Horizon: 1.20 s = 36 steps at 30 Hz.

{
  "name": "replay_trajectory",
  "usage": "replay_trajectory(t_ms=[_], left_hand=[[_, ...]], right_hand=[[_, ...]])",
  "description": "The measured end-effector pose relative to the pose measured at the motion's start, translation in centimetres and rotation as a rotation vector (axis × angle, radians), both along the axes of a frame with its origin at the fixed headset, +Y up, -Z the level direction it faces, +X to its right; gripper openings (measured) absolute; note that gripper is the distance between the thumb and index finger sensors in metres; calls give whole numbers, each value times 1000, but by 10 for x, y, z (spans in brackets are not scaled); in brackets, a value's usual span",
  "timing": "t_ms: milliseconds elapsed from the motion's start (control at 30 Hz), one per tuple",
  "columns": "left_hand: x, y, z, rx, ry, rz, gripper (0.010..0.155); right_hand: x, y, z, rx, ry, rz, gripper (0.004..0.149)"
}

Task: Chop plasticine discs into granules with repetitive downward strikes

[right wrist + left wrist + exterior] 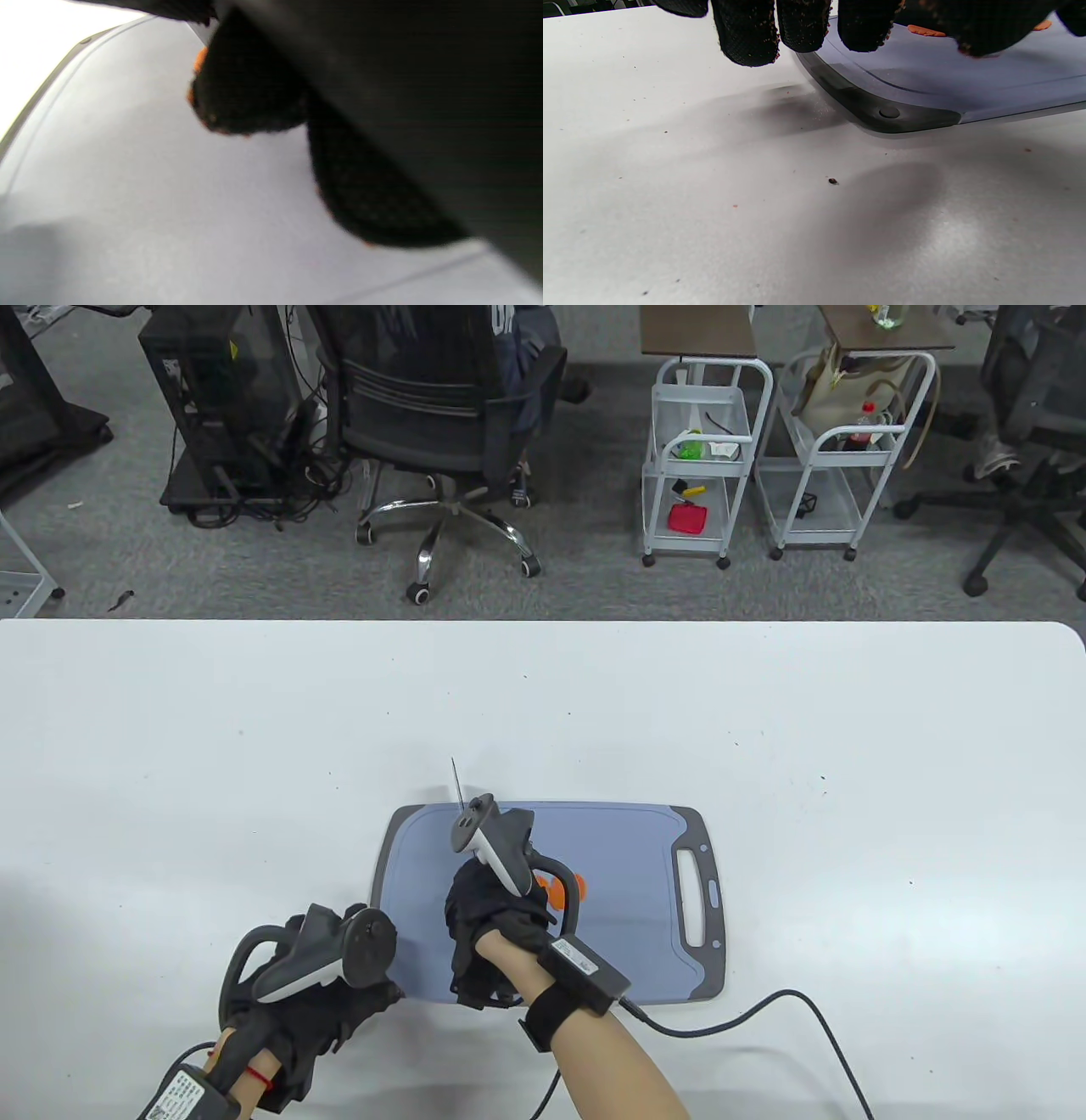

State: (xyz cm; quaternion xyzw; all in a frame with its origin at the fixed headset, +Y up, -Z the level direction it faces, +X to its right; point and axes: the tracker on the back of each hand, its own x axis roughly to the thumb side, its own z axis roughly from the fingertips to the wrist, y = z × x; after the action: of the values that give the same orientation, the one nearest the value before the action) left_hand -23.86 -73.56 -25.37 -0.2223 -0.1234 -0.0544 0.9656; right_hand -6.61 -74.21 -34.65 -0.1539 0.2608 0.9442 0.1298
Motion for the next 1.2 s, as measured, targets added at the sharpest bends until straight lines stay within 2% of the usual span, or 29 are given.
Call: replay_trajectory(t_ms=[167,200,267,333,467,567,667,767,800,900,1033,1200], left_hand=[[0,-2,0,-15,2,-4,78],[0,-2,0,-14,1,3,78],[-1,0,-1,-6,4,15,78],[-2,2,-1,5,8,17,78],[-2,0,-1,-7,5,-1,78],[0,-2,0,-9,0,-6,78],[1,-2,1,-12,-3,-8,78],[1,0,2,-5,-8,6,78],[0,1,1,-6,2,13,78],[-2,2,0,5,5,14,78],[1,0,1,-7,-5,-6,78],[3,-1,2,-10,-12,-11,78]], right_hand=[[2,3,-16,-3,1,-33,57],[4,6,-14,-17,1,-51,56],[7,19,-4,62,34,-67,56],[7,22,1,71,49,-51,56],[2,3,5,-9,65,-31,56],[-5,1,-1,6,68,19,57],[-5,1,-15,3,29,-4,57],[1,10,-16,-33,2,-95,56],[6,19,-10,38,21,-117,56],[17,30,1,96,22,-89,56],[27,21,8,35,18,-69,56],[22,1,4,-37,13,-62,57]])
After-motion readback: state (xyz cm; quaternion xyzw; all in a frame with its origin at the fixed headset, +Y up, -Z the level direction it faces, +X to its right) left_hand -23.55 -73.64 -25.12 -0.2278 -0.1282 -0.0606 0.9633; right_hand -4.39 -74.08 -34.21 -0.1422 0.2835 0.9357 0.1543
